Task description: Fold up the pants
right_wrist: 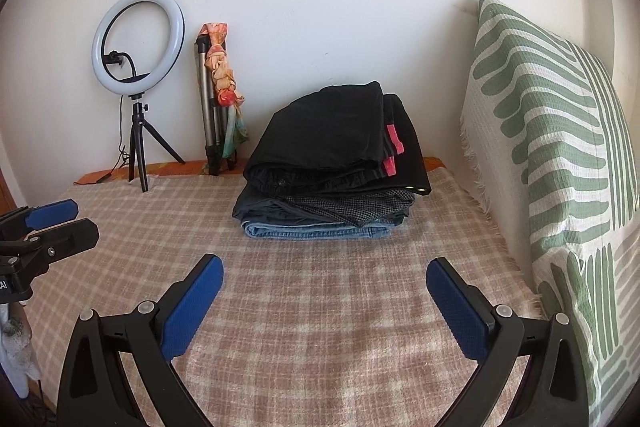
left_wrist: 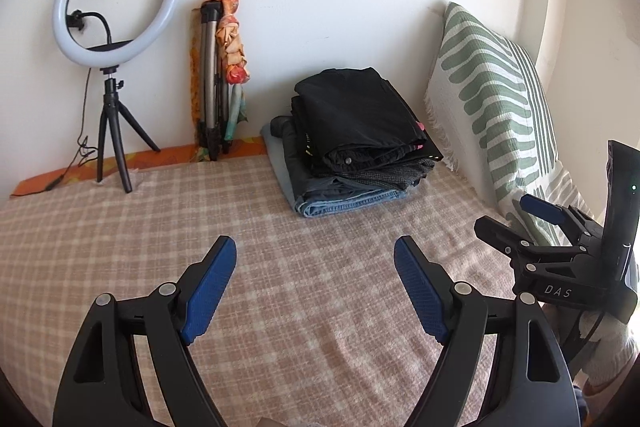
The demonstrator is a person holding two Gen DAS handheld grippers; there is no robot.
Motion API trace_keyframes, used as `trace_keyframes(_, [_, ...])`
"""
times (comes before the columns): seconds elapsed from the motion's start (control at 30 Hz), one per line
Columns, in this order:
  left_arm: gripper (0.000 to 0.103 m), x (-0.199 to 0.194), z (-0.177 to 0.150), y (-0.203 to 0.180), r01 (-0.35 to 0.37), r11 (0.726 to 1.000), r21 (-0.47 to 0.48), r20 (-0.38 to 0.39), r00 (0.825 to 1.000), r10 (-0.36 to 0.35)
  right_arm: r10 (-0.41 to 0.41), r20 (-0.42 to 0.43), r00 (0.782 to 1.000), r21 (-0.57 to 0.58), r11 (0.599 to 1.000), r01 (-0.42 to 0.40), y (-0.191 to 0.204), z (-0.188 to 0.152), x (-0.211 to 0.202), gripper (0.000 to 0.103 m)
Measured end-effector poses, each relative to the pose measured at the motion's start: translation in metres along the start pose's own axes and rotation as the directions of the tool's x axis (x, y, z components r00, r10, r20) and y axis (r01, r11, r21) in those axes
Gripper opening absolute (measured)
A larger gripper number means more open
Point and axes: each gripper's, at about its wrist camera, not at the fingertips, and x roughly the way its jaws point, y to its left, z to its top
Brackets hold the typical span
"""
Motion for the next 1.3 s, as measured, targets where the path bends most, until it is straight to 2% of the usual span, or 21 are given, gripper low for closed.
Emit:
trace_keyframes(0.1, [0.081,-0.013,-0.013,0.001,-0.010,1.000,-0.025,0.004,1.000,0.010,0.001,-0.001,1.000,0.020,1.000,-0.001,0.003,-0.015,-0.011,0.103])
trace_keyframes(0.3, [0.081,-0.030,-0.035,-0.004,-0.062,0.998,-0.010,-0.001,0.998,0.062,-0.008,0.002,1.000,0.049,0.999,0.008,0.009,-0.033,-0.022,0.103])
trace_keyframes(0.53, [0.082,-0.038,-0.053,-0.004,-0.097,0.995,-0.013,-0.015,0.995,0.097,-0.003,-0.014,1.000,0.072,0.997,0.004,0.010,-0.047,-0.017,0.103])
trace_keyframes(0.57, [0.085,-0.039,-0.055,-0.004,-0.107,0.994,-0.008,-0.009,0.994,0.107,0.003,-0.020,1.000,0.076,0.997,-0.002,0.010,-0.048,-0.015,0.103])
trace_keyframes(0.63, [0.089,-0.041,-0.058,-0.006,-0.121,0.993,-0.003,-0.006,0.993,0.121,0.008,-0.023,1.000,0.078,0.997,-0.007,0.009,-0.048,-0.013,0.103])
trace_keyframes(0.83, [0.090,-0.040,-0.061,-0.001,-0.092,0.995,-0.048,-0.030,0.995,0.091,-0.006,-0.024,1.000,0.110,0.994,0.009,0.001,-0.047,-0.009,0.103])
trace_keyframes(1.3, [0.090,-0.041,-0.065,0.005,-0.134,0.989,-0.055,-0.037,0.990,0.132,-0.023,-0.033,0.999,0.112,0.993,0.027,0.002,-0.047,-0.003,0.103])
